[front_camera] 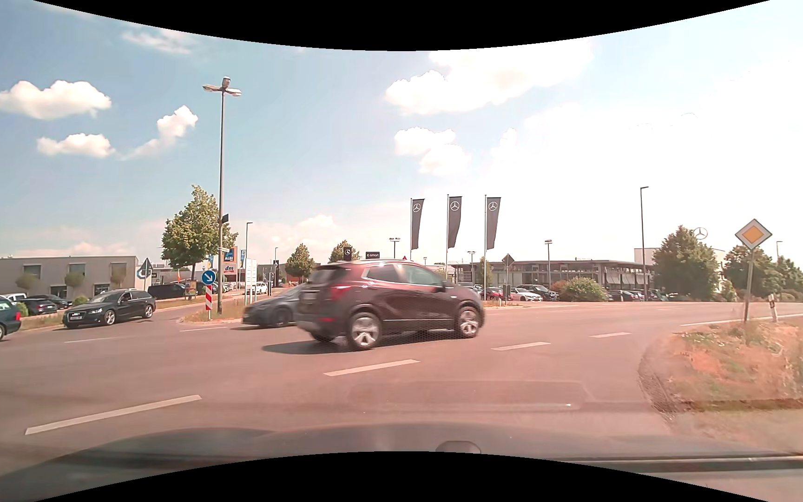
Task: Follow the waypoints while adhering to traffic rules and regulations
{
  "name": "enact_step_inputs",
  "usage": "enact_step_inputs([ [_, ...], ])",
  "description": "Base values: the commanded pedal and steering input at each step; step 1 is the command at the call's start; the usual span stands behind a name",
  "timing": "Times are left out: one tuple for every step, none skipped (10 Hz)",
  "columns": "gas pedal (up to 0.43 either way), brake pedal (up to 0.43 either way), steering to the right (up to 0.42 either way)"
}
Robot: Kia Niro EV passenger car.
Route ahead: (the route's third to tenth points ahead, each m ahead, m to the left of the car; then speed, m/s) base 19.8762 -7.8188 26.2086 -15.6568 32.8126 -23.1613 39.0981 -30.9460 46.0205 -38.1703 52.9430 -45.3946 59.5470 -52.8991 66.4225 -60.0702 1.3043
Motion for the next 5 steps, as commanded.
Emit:
enact_step_inputs([
  [0.000,0.201,0.043],
  [0.000,0.183,0.043],
  [0.000,0.159,0.043],
  [0.000,0.146,0.043],
  [0.000,0.140,0.043],
])
